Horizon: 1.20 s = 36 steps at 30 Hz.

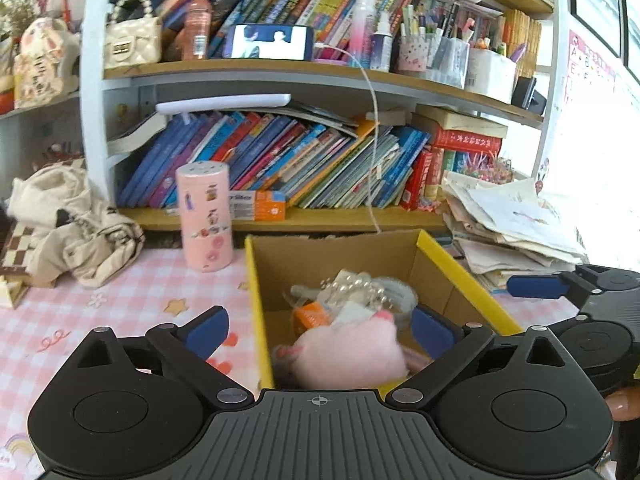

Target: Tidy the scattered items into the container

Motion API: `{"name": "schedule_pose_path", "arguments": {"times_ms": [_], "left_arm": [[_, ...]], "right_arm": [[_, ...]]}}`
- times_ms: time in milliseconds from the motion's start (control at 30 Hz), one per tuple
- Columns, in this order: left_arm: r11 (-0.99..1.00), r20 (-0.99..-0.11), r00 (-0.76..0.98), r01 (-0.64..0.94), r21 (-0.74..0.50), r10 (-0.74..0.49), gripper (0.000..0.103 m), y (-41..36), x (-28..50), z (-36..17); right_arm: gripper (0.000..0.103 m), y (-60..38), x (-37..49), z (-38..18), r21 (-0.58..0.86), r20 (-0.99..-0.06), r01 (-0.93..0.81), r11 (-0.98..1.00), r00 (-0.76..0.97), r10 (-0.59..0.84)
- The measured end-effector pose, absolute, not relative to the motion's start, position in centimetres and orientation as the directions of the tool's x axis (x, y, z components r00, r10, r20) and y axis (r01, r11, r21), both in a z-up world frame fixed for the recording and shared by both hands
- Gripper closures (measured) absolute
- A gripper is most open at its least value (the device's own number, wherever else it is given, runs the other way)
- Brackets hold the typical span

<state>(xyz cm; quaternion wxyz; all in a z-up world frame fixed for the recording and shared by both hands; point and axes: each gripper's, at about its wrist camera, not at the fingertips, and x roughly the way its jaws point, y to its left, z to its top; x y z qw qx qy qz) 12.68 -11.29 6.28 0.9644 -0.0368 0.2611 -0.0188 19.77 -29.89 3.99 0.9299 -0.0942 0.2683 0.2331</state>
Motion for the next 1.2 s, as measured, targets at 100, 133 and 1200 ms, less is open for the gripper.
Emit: {"name": "schedule_pose_path", "arguments": {"times_ms": [100, 133, 1200], "left_arm": [[0.997, -0.506, 0.861, 0.008, -0.078, -0.047, 0.003, -10.4, 11.3, 6.0], [0.997, -0.508, 0.86, 0.004, -0.076, -0.042, 0.003, -10.1, 10.9, 5.9], [0.999, -0.595, 0.803, -0.052, -0.011, 0.035, 0.0, -2.8, 1.8, 2.7]], "right_arm": [[0.006, -29.5, 18.5, 3.7, -0.043, -0.545, -0.462, 0.886, 0.754, 0.367], [0.006, -29.4, 18.2, 3.6, -0.036, -0.549, -0.452, 0.891, 0.754, 0.361], [0.0, -24.3, 6.4, 1.2, 0.001, -0.641, -0.251, 0.968, 0.743, 0.194]]}}
